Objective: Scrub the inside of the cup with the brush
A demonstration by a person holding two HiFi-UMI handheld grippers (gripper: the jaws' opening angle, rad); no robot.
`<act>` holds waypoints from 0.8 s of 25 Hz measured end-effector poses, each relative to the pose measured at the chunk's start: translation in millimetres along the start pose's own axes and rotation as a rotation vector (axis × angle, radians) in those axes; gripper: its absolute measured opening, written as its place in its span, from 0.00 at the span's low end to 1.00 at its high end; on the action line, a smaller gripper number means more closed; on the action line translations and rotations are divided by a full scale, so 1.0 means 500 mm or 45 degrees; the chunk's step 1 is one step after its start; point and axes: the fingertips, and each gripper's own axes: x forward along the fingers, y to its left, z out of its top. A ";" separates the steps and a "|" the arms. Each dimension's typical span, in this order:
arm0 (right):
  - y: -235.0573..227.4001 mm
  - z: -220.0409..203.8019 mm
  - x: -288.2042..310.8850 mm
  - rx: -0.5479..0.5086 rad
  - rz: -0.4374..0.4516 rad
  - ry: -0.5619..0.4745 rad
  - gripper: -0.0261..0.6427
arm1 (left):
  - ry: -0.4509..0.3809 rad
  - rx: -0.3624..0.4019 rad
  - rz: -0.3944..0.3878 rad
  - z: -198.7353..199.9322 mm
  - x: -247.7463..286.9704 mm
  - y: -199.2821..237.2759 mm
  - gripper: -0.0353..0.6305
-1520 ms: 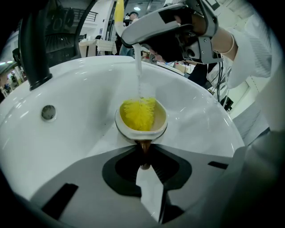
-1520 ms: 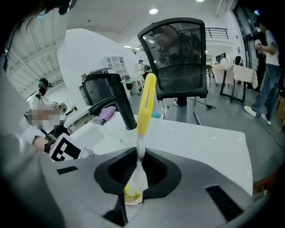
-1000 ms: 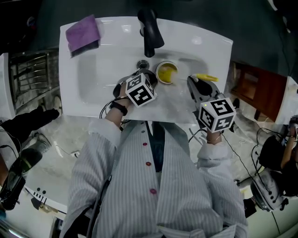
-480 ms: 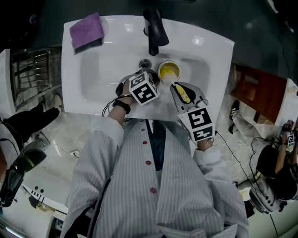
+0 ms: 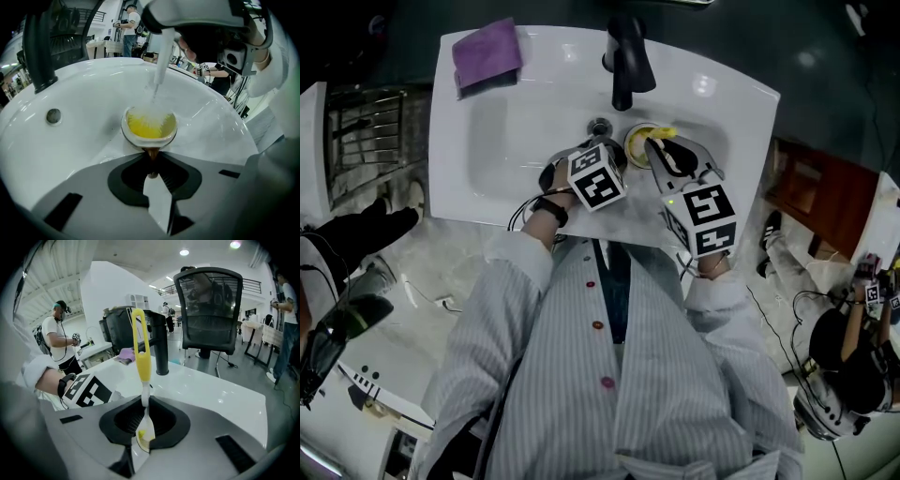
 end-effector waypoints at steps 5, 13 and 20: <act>-0.041 0.012 0.017 0.001 -0.027 -0.015 0.12 | -0.032 -0.010 0.009 0.018 -0.011 -0.003 0.16; -0.133 -0.018 0.004 0.157 -0.072 -0.008 0.13 | -0.026 -0.009 0.016 0.015 -0.011 -0.002 0.16; -0.152 -0.079 -0.059 0.299 -0.087 -0.003 0.13 | -0.021 -0.019 0.020 0.017 -0.013 -0.001 0.16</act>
